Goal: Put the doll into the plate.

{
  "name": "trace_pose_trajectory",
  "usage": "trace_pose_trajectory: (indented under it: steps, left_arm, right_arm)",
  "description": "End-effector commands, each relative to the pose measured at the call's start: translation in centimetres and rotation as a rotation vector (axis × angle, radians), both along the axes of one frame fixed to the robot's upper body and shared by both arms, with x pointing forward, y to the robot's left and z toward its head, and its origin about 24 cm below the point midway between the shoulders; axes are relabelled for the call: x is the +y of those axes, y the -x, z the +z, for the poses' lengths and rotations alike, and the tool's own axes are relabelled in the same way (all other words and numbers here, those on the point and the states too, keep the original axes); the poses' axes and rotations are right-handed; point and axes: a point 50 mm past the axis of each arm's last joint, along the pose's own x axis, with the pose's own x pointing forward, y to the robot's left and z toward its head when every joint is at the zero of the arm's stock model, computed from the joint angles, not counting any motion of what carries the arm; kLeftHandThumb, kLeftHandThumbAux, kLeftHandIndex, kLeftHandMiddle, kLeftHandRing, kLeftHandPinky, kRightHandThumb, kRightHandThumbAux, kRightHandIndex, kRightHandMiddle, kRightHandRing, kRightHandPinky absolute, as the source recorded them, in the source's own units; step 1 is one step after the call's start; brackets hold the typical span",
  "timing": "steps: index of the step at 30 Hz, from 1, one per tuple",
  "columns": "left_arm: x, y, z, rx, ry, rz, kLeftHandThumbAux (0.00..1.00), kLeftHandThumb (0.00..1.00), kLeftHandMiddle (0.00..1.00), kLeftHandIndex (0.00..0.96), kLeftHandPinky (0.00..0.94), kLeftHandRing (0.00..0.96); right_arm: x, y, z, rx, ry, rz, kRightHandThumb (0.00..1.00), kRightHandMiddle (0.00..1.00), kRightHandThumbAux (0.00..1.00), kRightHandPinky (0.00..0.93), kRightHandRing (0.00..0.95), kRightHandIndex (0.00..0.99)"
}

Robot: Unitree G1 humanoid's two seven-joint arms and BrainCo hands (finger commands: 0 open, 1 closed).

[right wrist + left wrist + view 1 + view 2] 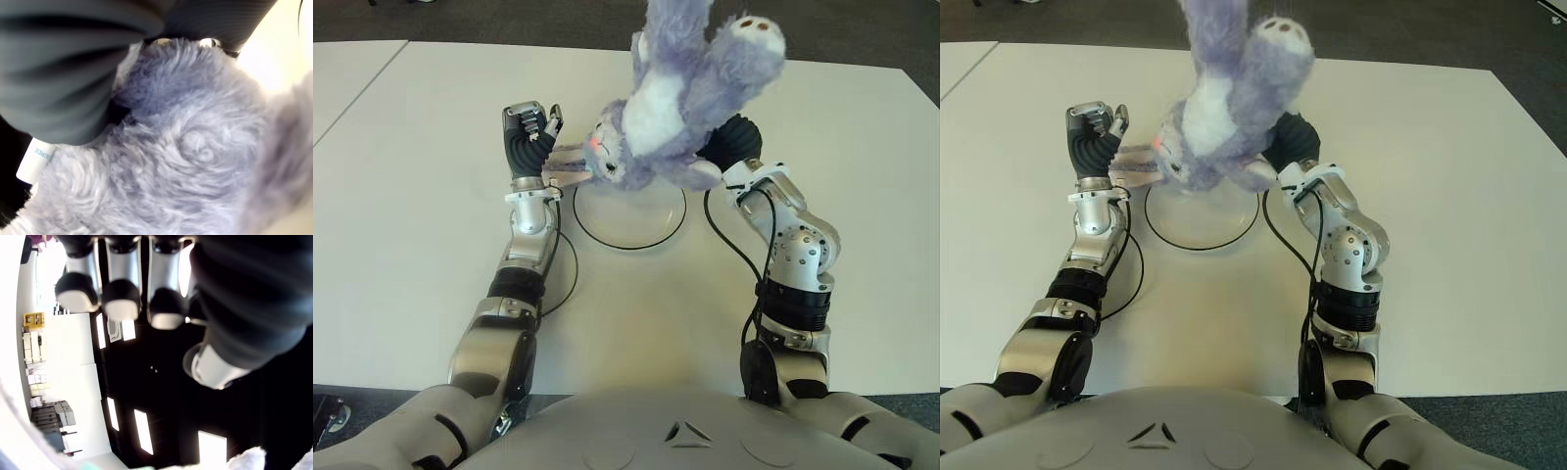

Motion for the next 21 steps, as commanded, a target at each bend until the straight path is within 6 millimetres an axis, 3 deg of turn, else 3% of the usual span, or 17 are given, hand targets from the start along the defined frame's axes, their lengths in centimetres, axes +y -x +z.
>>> trace_pose_trajectory:
  steps: [1,21]
  left_arm:
    - [0.5,3.4,-6.2,0.224,-0.026,0.037,0.796,0.488,0.891,0.836,0.883,0.895]
    - [0.7,4.1,-5.0,0.106,0.006,0.090,0.807,0.472,0.899,0.850,0.890,0.903]
  right_arm:
    - [0.2,0.1,-1.5,0.021,0.052,-0.025,0.852,0.541,0.680,0.878,0.870,0.393]
    - [-0.1,-0.2,-3.0,-0.005,0.123,-0.129,0.853,0.541,0.679,0.885,0.877,0.394]
